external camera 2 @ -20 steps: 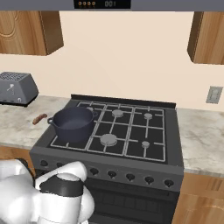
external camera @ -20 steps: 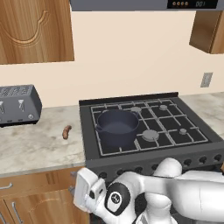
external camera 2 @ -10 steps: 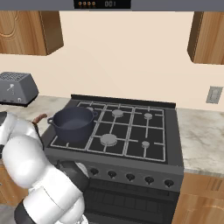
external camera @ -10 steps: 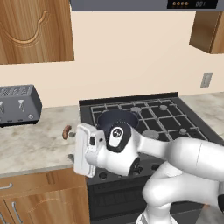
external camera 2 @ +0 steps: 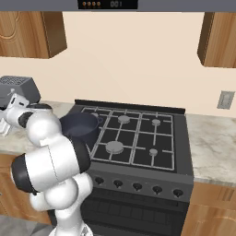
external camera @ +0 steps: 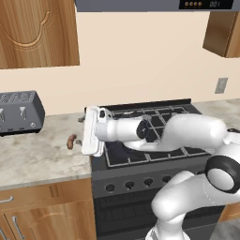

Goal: Turn on the burner for the pot on the stove. Wait thirty seconds for the pot to heat up. Then add the potato to the pot.

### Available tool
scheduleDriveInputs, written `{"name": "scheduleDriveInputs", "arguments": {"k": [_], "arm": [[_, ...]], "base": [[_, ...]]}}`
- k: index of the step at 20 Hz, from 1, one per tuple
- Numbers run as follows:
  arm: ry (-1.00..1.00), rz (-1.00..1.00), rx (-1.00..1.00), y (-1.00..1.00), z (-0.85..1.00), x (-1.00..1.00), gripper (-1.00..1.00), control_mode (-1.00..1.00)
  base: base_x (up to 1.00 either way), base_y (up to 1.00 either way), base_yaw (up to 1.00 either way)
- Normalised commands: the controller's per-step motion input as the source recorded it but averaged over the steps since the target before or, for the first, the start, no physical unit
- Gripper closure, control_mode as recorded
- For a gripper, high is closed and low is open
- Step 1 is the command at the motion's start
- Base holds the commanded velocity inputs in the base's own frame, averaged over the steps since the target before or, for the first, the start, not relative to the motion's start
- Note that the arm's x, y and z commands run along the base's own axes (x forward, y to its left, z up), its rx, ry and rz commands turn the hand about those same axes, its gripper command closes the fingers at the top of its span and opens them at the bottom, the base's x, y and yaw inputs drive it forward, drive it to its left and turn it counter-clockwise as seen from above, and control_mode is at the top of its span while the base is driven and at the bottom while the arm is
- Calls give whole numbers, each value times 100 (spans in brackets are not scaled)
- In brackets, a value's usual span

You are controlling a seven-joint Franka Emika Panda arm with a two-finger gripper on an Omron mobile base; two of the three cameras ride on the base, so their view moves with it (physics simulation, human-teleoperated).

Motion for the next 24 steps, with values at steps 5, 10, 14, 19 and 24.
{"name": "scheduleDriveInputs", "arguments": {"k": [5, 10, 14, 19, 24], "arm": [[62, -42, 0, 3, 77, 19, -100, -100], [47, -48, -4, 0, 100, 0, -100, -100], [46, -41, -14, 0, 100, 5, -100, -100], [50, -34, -20, 2, 100, 16, -100, -100], [47, -29, -22, 3, 100, 20, -100, -100]], "base": [[0, 0, 0], [0, 0, 0], [0, 0, 0], [0, 0, 0], [0, 0, 0]]}}
